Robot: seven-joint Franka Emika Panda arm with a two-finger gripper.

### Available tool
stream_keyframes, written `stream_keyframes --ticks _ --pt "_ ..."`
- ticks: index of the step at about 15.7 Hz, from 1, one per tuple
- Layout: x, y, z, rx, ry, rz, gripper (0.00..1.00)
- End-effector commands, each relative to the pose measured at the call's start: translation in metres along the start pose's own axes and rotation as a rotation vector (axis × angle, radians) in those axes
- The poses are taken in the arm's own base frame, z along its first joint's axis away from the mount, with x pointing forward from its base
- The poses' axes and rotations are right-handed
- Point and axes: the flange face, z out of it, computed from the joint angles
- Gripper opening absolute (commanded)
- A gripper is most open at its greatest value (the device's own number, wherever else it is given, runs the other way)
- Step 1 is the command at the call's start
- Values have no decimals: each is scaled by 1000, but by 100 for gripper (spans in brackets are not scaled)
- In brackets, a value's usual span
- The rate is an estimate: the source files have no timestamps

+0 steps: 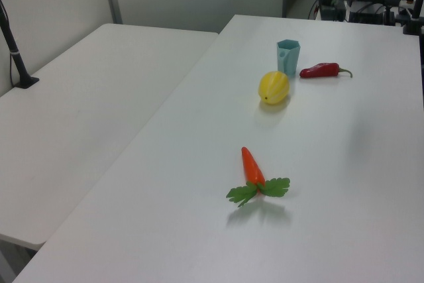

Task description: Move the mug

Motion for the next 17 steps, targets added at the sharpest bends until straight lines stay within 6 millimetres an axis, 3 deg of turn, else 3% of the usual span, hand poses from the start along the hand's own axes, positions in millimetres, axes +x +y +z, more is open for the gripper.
stream_keyframes --ticks 1,11,17 --pt "-2 -8 4 -10 3 37 100" --pt "-3 -4 3 -11 -1 46 100" --pt "-3 3 16 -8 -40 98 100"
